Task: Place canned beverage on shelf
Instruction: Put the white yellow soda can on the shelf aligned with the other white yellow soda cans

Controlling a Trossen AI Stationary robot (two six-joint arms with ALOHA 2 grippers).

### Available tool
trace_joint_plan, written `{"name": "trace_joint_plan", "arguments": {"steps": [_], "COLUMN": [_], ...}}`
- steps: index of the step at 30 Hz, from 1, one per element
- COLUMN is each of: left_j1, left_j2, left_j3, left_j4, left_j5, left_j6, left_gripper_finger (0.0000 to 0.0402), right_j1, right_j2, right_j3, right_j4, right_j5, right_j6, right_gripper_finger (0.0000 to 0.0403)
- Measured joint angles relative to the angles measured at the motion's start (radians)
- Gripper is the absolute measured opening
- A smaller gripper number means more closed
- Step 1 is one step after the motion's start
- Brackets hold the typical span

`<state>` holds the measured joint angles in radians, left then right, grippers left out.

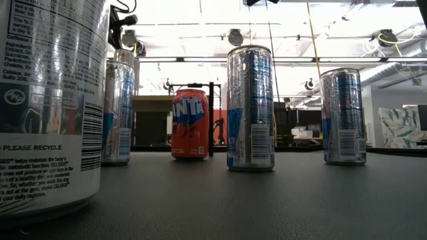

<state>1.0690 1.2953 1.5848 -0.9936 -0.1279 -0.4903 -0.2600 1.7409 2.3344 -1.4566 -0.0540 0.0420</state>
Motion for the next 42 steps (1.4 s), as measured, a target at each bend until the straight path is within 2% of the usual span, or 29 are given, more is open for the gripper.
{"name": "trace_joint_plan", "arguments": {"steps": [6, 14, 23, 27, 29, 32, 37, 42], "left_j1": [-0.129, -0.315, -0.424, -0.431, -0.445, -0.470, -0.527, -0.611], "left_j2": [-0.048, -0.107, -0.104, -0.105, -0.097, -0.085, -0.086, -0.097], "left_j3": [0.000, 0.000, 0.000, 0.000, 0.000, 0.000, -0.001, 0.000], "left_j4": [-0.003, -0.011, -0.018, -0.003, 0.018, 0.059, 0.070, 0.062], "left_j5": [-0.009, -0.163, -0.214, -0.206, -0.187, -0.105, 0.032, 0.124], "left_j6": [-0.002, -0.100, -0.111, -0.110, -0.069, 0.025, 0.065, 0.105], "left_gripper_finger": [0.0000, 0.0000, 0.0000, 0.0000, 0.0000, 0.0000, 0.0000, 0.0000], "right_j1": [0.000, -0.003, -0.003, -0.003, -0.003, 0.000, 0.050, 0.145], "right_j2": [-0.010, -0.056, -0.068, -0.068, -0.068, -0.068, -0.119, -0.171], "right_j3": [0.000, 0.000, 0.000, 0.000, 0.000, 0.000, -0.011, -0.038], "right_j4": [0.001, 0.061, -0.003, -0.031, -0.052, -0.117, -0.112, -0.114], "right_j5": [-0.002, -0.114, -0.134, -0.134, -0.134, -0.138, -0.250, -0.209], "right_j6": [-0.029, -0.051, -0.126, -0.069, 0.000, 0.145, 0.353, 0.465], "right_gripper_finger": [0.0011, 0.0011, 0.0011, 0.0011, 0.0011, 0.0011, 0.0011, 0.0018]}}
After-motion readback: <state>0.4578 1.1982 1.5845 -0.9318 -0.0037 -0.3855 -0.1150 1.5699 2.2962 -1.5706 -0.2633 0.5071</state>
